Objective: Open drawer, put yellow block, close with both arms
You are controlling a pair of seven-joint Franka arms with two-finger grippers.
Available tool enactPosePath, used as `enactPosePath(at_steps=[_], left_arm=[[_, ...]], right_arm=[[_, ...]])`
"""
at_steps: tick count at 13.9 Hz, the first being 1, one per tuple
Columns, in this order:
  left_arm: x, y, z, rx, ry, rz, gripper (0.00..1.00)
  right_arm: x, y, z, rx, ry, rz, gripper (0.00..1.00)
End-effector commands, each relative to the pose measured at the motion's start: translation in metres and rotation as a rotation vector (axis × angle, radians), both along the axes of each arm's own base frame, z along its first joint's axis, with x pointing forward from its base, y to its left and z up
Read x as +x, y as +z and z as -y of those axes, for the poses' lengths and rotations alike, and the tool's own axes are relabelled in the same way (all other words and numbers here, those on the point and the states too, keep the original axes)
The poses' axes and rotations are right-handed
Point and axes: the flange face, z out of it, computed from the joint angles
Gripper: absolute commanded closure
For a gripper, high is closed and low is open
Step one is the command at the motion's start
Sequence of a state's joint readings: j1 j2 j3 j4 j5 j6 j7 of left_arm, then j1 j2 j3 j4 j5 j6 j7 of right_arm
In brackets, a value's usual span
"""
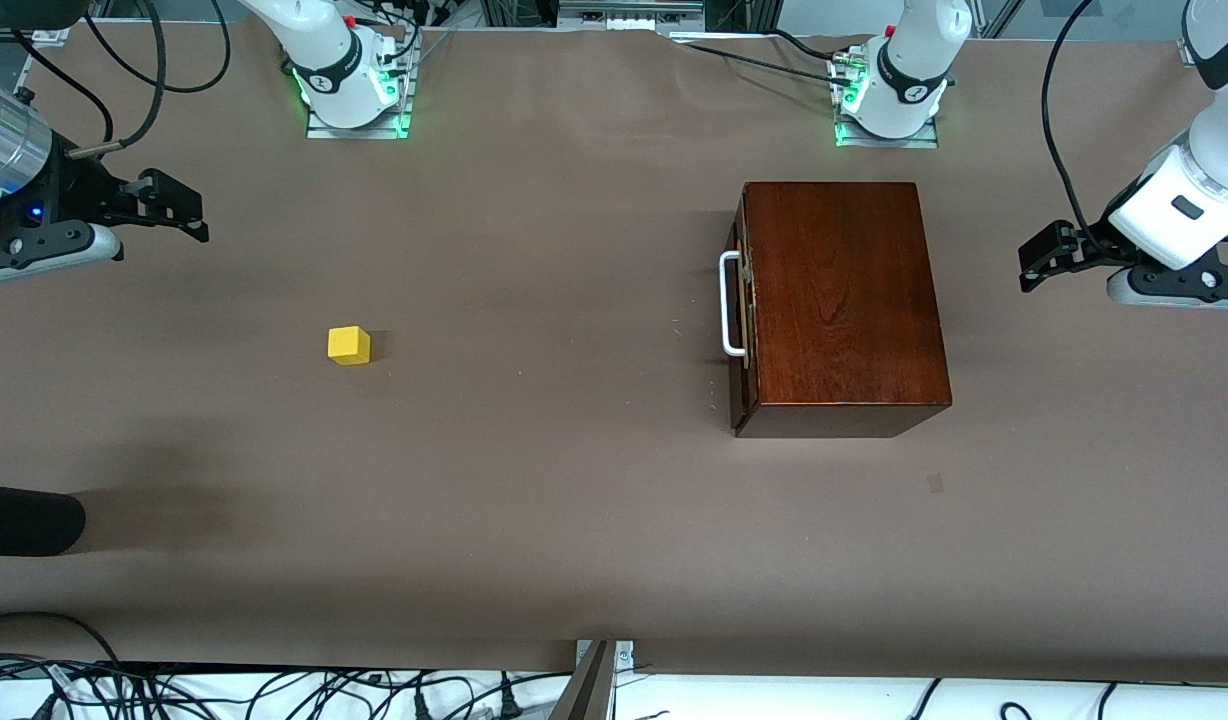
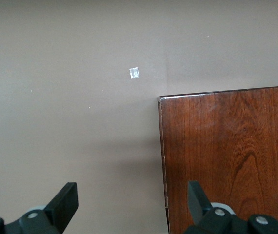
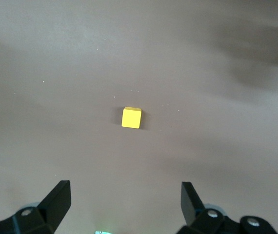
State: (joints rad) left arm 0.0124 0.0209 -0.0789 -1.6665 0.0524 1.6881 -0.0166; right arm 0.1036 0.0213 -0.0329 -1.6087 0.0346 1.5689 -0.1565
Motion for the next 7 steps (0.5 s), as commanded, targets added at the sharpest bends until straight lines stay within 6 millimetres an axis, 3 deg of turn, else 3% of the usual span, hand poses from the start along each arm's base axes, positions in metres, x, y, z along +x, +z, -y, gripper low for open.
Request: enactPosePath(at_steps=[1,7], left_arm=[[0.0028,0.0058,0.0021,-0.027,0.009,-0.008,0.00],[0.0011,0.0056,0.0028,-0.026,0.008,-0.019,0.00]], right_arm=[[0.0024,0.0045,0.0022,-0.004,0.003,0.013,0.00],[0.0029,0.0048,0.0022,-0.004,0.001,0.017,0.00]])
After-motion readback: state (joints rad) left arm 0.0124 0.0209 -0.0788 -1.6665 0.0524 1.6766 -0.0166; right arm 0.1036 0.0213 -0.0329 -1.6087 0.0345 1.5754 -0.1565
